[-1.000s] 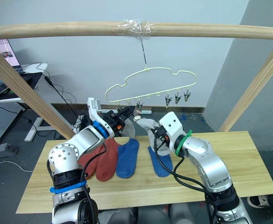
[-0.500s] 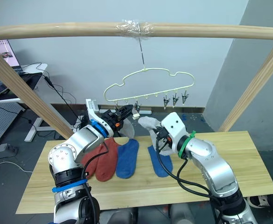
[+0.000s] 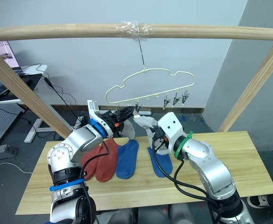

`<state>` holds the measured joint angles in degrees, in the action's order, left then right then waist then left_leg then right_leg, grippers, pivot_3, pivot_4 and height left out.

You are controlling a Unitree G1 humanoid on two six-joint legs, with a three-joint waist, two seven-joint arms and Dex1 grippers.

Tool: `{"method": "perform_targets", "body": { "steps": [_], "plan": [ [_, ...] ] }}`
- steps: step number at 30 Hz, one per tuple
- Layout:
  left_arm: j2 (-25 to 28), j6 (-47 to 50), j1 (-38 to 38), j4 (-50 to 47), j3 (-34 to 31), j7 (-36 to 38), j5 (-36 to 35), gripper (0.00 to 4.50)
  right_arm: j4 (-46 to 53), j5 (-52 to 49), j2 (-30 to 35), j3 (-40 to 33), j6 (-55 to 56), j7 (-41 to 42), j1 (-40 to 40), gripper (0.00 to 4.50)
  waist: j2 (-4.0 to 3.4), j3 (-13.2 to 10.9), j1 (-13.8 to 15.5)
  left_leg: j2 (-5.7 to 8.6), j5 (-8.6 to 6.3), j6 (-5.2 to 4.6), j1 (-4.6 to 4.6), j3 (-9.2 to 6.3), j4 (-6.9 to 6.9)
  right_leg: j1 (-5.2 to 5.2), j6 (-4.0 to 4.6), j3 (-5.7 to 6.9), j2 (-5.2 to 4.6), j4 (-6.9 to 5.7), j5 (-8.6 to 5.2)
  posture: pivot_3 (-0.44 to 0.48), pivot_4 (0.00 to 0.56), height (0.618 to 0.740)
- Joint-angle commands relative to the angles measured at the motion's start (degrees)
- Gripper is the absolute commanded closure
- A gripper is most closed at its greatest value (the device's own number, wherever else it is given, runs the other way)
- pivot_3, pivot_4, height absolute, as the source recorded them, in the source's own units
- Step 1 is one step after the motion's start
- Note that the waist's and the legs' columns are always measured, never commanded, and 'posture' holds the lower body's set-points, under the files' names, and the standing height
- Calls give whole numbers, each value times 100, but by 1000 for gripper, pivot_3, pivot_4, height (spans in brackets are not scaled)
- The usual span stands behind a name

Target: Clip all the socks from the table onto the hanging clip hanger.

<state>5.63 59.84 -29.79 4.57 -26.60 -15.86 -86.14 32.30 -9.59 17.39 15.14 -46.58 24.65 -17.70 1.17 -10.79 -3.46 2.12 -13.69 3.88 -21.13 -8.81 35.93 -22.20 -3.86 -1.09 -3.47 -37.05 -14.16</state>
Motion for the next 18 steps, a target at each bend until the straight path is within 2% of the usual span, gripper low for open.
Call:
{"method": "perform_targets", "body": {
  "steps": [1, 11, 18],
  "plan": [
    [101, -77, 212, 153, 60, -262, 75, 4328, 215, 48, 17, 92, 112, -31, -174, 4451, 0, 0, 0, 0, 0, 0, 0, 0, 0, 0, 0, 0, 0, 1, 0, -103, 154, 740],
    [82, -309, 249, 96, 201, -270, -45, 4328, -421, 511, -115, 659, 633, -117, -399, 4451, 0, 0, 1, 0, 0, 0, -1, 0, -4, -1, 0, 0, 0, 4, 0, -95, 156, 740],
    [282, -328, 347, -56, 383, -35, 117, 4328, -663, 716, -185, 658, 771, -195, -493, 4451, 0, 0, 2, 0, 0, 1, 0, 0, -11, -3, 1, 0, 0, 7, -1, -89, 154, 740]
  ]
}}
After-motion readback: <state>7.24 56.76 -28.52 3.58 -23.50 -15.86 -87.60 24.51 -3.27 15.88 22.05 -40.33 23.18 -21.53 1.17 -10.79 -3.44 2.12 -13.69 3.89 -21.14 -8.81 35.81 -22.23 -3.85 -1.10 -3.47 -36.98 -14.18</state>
